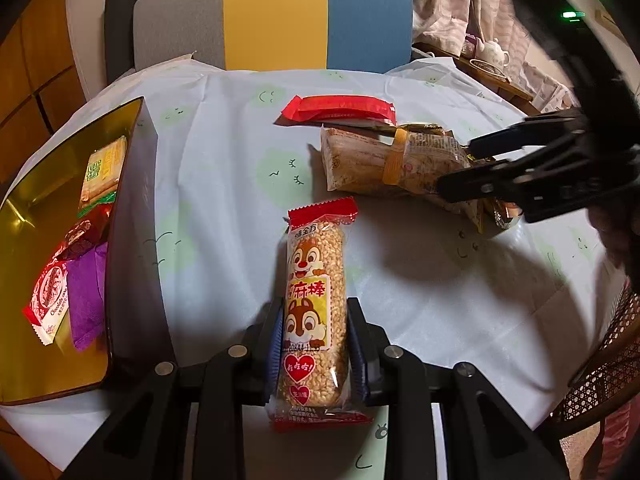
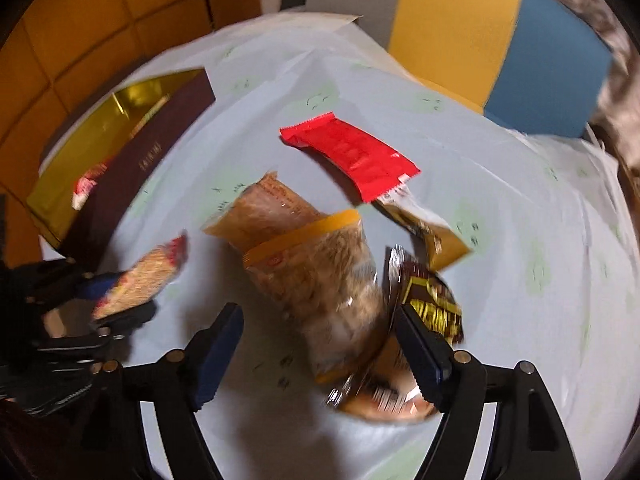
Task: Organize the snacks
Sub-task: 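Lift the chipmunk rice stick with left tool while right tool grasps the clear peanut bag, then carry the chipmunk rice stick into the gold tray and open the left tool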
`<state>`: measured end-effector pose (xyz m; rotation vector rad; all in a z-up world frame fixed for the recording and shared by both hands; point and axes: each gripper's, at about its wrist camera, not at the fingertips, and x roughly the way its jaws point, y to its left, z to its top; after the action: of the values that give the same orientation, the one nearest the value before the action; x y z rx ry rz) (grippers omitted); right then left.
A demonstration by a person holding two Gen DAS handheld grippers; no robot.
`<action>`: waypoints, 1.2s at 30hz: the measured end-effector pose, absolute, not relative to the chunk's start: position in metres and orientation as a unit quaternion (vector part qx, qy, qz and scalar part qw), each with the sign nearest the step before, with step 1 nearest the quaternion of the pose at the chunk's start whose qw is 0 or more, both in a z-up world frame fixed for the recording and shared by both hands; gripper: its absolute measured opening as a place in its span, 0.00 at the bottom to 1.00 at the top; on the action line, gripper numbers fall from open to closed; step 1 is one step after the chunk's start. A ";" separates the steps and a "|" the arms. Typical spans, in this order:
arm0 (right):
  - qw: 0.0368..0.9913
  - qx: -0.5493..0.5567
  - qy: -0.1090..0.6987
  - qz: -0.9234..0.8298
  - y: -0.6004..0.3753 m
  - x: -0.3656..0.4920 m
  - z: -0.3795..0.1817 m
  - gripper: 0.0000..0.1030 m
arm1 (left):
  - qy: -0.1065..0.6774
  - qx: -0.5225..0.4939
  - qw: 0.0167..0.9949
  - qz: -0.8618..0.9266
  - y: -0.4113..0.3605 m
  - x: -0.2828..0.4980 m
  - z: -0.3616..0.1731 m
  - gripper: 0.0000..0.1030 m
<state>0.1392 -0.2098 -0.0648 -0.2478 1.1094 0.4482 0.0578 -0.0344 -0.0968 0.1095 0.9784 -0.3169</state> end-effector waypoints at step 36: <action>0.854 -0.109 0.488 0.141 -0.195 0.029 -0.082 0.55 | 0.463 0.047 0.873 -0.143 -0.038 0.056 -0.093 0.28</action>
<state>0.0293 -0.1946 -0.0817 -0.2285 1.0272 0.2965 0.0565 -0.0383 -0.0929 0.0974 0.9675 -0.2991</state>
